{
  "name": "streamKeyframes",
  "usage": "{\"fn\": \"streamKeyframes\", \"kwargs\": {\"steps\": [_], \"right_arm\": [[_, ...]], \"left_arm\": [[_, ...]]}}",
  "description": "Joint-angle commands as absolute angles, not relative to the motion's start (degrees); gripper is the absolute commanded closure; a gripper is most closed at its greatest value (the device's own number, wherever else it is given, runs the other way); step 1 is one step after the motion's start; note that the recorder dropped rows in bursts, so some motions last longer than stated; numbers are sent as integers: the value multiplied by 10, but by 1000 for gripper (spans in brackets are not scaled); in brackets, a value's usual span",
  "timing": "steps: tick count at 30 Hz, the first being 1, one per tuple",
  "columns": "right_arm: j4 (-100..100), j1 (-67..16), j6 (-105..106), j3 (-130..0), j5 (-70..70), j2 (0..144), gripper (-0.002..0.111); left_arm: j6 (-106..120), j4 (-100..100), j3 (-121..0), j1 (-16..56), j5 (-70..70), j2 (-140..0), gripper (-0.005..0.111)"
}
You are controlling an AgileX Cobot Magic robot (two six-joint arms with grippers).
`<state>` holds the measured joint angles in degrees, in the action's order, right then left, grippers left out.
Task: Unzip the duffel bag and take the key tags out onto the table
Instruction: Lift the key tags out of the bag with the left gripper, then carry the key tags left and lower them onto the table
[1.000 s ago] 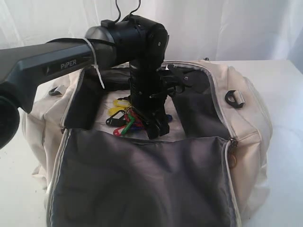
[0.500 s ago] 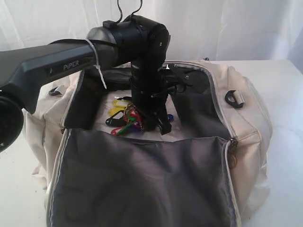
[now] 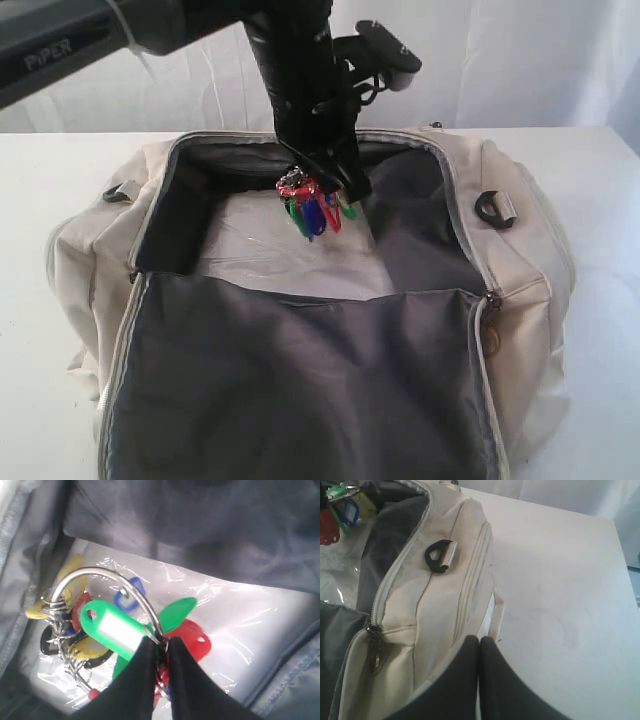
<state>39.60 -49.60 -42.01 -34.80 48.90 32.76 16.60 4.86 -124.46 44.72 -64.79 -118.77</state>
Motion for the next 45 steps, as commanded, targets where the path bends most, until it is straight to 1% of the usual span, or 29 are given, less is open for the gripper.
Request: {"fn": "streamKeyframes", "kwargs": {"steps": [1,18,20,23,26,35,41,45], "right_arm": [[401,-491,-422,-347,484,325,108],[401,-491,-422,-347,484,325,108],[401,-491,-422,-347,484,325,108],[401,-491,-422,-347,484,325,108],[401,-491,-422,-347,484,325,108],[401,-491,-422,-347,484,325,108],[401,-491,-422,-347,483,325,108],[401,-491,-422,-347,483,325,108]], "left_arm": [[180,33,-1247,447,-700,-1159,107],[148,111,-1246,447,-700,-1076,107],[148,117,-1235,447,-700,-1062,107],[127,154,-1184,447,-700,-1033,107],[119,161,-1123,431,-700,-995,107],[101,146,-957,333,-697,-849,107],[98,146,-855,263,-659,-773,107],[97,140,-791,229,-632,-748,107]]}}
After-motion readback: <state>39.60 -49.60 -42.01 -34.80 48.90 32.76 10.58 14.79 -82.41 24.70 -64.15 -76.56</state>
